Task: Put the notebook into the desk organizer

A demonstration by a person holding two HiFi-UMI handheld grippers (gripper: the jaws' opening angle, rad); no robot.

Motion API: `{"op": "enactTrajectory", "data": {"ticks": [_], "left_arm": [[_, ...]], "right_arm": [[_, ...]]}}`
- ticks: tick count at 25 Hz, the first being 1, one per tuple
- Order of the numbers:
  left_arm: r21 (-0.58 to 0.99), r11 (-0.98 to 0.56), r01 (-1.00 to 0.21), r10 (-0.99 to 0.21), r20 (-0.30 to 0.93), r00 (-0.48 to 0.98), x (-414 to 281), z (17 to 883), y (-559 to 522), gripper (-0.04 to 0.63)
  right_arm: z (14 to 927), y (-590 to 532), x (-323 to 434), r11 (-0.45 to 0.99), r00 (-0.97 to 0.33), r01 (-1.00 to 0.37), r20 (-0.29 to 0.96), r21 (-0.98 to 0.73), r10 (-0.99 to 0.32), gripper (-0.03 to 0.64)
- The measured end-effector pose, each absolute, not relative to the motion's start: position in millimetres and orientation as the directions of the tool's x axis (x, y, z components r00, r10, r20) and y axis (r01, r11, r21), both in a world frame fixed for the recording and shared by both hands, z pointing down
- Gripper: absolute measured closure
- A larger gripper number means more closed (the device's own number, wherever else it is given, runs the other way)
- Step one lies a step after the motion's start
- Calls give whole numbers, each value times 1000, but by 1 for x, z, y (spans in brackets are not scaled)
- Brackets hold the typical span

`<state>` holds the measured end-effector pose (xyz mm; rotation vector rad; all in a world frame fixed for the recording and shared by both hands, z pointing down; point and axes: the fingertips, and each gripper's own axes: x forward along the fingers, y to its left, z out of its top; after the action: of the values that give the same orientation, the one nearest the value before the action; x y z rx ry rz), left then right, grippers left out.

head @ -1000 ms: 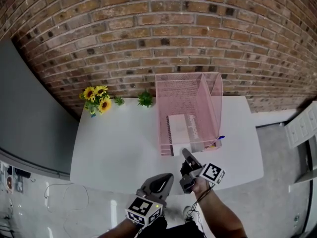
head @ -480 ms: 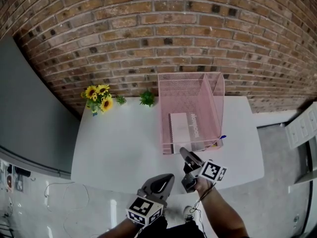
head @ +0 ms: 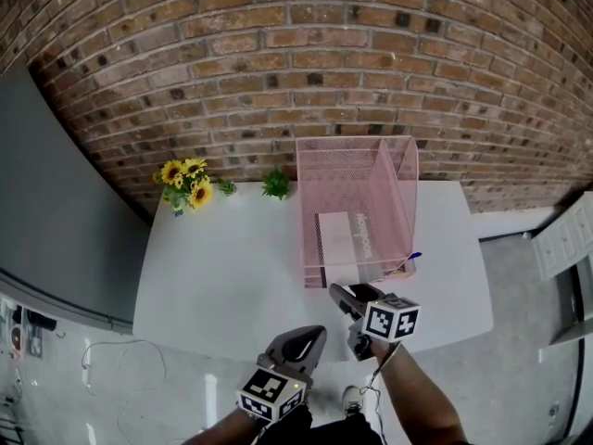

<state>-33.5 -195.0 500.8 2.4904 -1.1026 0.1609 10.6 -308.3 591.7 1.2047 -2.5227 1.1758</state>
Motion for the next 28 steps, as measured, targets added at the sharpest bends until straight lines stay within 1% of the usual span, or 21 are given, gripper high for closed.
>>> {"op": "enactTrajectory", "data": {"ticks": [2, 5, 11, 15, 17, 18, 20, 22, 23, 28], "left_arm": [[319, -600, -734, -686, 267, 677, -34, 501, -194, 591], [314, -593, -741, -694, 267, 669, -34, 498, -191, 591], [299, -567, -767, -726, 258, 637, -28, 491, -185, 591], [285, -540, -792, -753, 256, 606, -20, 485, -177, 591], [277, -526, -804, -767, 255, 589, -14, 482, -171, 591], [274, -518, -810, -773, 255, 581, -11, 480, -168, 591], [268, -502, -822, -787, 253, 563, -5, 477, -161, 591], [260, -485, -835, -802, 249, 544, 4, 473, -153, 591], [256, -476, -841, -810, 245, 533, 8, 470, -149, 591], [221, -405, -887, -859, 240, 452, 23, 460, -125, 591]], "right_arm": [[597, -305, 10, 395, -673, -718, 425, -573, -606, 352], [598, -297, 10, 407, -675, -722, 438, -560, -594, 344], [591, -276, 16, 449, -711, -689, 410, -569, -571, 344], [574, -263, 26, 508, -737, -667, 381, -546, -558, 352], [561, -255, 33, 555, -749, -657, 360, -509, -556, 374], [552, -250, 36, 583, -754, -654, 346, -483, -559, 396], [536, -240, 45, 632, -762, -646, 315, -428, -566, 484], [520, -229, 54, 671, -772, -635, 283, -384, -569, 595], [513, -224, 59, 689, -779, -626, 269, -365, -566, 613], [478, -194, 76, 760, -821, -571, 191, -310, -539, 614]]}}
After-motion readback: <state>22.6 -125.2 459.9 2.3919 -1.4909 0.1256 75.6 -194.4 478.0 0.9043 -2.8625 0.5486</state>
